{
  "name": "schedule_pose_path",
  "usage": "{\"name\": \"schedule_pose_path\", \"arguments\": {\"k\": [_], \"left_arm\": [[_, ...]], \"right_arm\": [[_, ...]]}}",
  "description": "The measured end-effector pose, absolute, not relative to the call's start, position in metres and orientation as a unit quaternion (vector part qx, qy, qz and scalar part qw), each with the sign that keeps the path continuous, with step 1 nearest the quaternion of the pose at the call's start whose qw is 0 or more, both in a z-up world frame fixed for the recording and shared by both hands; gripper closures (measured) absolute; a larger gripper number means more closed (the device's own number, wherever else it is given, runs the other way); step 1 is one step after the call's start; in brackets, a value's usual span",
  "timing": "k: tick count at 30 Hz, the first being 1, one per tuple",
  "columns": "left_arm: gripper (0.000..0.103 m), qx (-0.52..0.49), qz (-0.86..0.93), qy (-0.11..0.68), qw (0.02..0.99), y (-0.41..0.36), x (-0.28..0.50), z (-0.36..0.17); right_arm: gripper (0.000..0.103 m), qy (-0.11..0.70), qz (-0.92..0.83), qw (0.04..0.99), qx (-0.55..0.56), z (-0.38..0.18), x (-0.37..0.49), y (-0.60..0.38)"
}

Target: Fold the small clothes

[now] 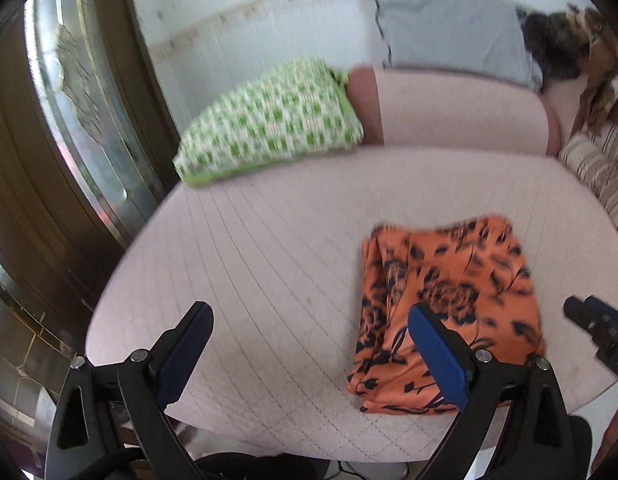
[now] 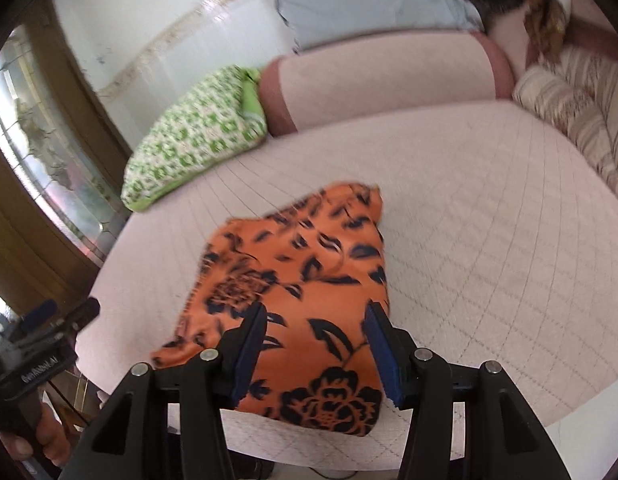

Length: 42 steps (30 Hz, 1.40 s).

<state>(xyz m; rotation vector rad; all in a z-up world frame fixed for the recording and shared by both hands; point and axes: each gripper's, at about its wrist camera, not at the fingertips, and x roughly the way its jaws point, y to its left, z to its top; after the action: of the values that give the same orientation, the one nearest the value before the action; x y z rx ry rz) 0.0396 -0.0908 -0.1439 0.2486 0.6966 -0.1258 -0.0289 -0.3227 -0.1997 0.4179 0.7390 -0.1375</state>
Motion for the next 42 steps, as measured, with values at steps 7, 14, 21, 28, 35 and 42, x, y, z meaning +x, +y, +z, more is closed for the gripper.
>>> {"name": "schedule_pose_path", "arguments": {"k": [7, 14, 21, 28, 35, 42], "left_arm": [[0.004, 0.096, -0.075, 0.293, 0.948, -0.079, 0.011, -0.1], [0.004, 0.085, -0.087, 0.27, 0.955, -0.076, -0.006, -0.082], [0.004, 0.081, -0.094, 0.26, 0.958, -0.076, -0.014, -0.074], [0.004, 0.077, -0.098, 0.261, 0.957, -0.079, -0.014, -0.073], [0.004, 0.078, -0.102, 0.268, 0.955, -0.081, -0.007, -0.076], [0.004, 0.068, -0.107, 0.276, 0.953, -0.081, 0.001, -0.082]], "right_arm": [[0.048, 0.325, -0.05, 0.927, 0.178, -0.168, -0.044, -0.302], [0.048, 0.313, -0.044, 0.934, 0.166, -0.155, -0.054, -0.294], [0.048, 0.31, -0.037, 0.936, 0.16, -0.154, -0.054, -0.29], [0.048, 0.313, -0.032, 0.936, 0.157, -0.157, -0.049, -0.289], [0.048, 0.315, -0.033, 0.936, 0.157, -0.16, -0.045, -0.29], [0.048, 0.323, -0.031, 0.933, 0.155, -0.166, -0.036, -0.288]]}}
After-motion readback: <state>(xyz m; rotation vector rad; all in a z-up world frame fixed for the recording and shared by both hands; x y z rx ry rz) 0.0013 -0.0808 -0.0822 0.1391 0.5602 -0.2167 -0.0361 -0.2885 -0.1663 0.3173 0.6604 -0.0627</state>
